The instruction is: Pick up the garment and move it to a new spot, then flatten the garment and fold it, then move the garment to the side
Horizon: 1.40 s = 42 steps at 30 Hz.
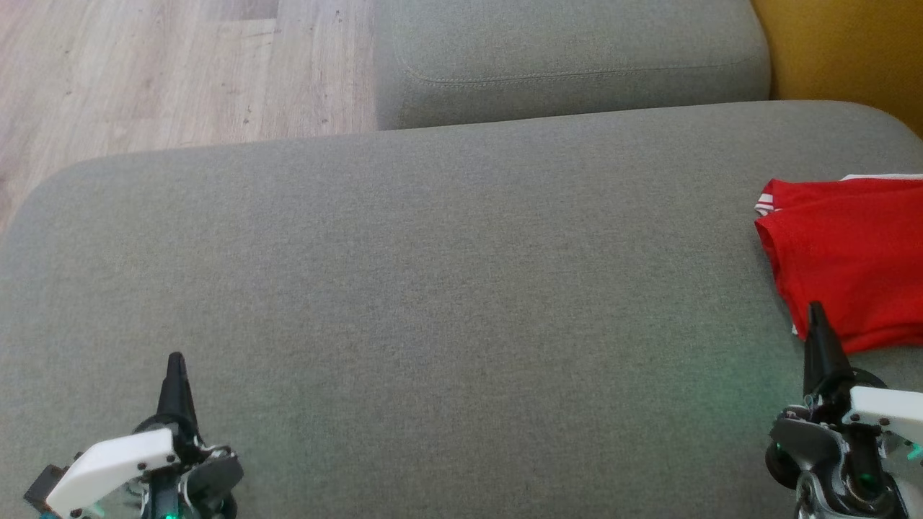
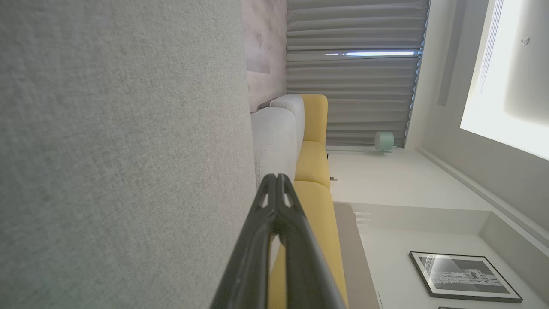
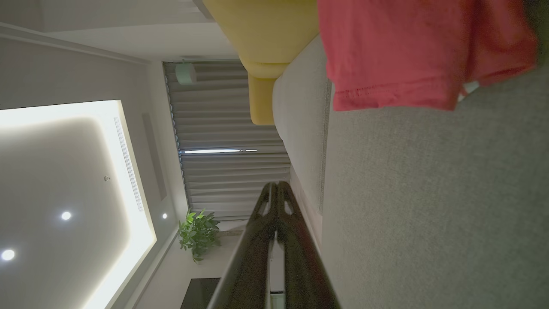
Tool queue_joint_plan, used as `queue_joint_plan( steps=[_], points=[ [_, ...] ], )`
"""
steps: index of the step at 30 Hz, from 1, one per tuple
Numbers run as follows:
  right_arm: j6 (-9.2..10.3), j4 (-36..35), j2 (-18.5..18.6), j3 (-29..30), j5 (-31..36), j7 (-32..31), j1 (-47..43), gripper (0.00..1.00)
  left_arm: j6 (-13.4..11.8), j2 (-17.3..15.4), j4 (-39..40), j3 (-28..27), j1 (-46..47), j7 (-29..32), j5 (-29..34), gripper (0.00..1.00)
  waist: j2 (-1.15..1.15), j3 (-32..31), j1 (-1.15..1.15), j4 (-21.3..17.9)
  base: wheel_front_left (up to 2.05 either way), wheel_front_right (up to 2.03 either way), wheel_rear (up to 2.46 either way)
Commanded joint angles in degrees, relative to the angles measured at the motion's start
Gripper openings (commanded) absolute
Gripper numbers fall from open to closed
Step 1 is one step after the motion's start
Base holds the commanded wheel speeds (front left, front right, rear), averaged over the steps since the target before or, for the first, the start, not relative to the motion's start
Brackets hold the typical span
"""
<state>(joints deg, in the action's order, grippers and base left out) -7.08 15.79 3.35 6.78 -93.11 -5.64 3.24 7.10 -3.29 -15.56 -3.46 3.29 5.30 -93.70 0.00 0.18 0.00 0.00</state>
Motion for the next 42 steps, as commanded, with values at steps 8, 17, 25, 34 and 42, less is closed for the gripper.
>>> queue_joint_plan(
  steps=[8, 17, 25, 34, 42],
  points=[
    [-0.41, -1.8, 0.0, -0.9, 0.4, -0.3, 2.9, 0.00, 0.4, -0.3, 1.6, -2.0, 2.8, 0.4, 0.7, 0.00, 0.00, 0.0, 0.00, 0.0, 0.00, 0.00, 0.00],
    [-0.41, -1.8, 0.0, -0.8, 0.5, -0.4, 2.9, 0.00, 0.4, -0.3, 1.6, -2.2, 2.8, 0.5, 0.8, 0.00, 0.00, 0.0, 0.00, 0.0, 0.00, 0.00, 0.00],
    [-0.41, -1.8, -0.1, -0.8, 0.5, -0.4, 2.9, 0.00, 0.4, -0.2, 1.6, -2.3, 2.8, 0.5, 0.9, 0.00, 0.00, 0.0, 0.00, 0.0, 0.00, 0.00, 0.00],
    [-0.41, -1.8, -0.1, -0.7, 0.6, -0.5, 2.9, 0.00, 0.4, -0.1, 1.5, -2.4, 2.8, 0.6, 0.9, 0.00, 0.00, 0.0, 0.00, 0.0, 0.00, 0.00, 0.00],
    [-0.41, -1.8, -0.2, -0.6, 0.6, -0.5, 2.9, 0.00, 0.4, -0.1, 1.5, -2.4, 2.8, 0.7, 1.0, 0.00, 0.00, 0.0, 0.00, 0.0, 0.00, 0.00, 0.00]
  ],
)
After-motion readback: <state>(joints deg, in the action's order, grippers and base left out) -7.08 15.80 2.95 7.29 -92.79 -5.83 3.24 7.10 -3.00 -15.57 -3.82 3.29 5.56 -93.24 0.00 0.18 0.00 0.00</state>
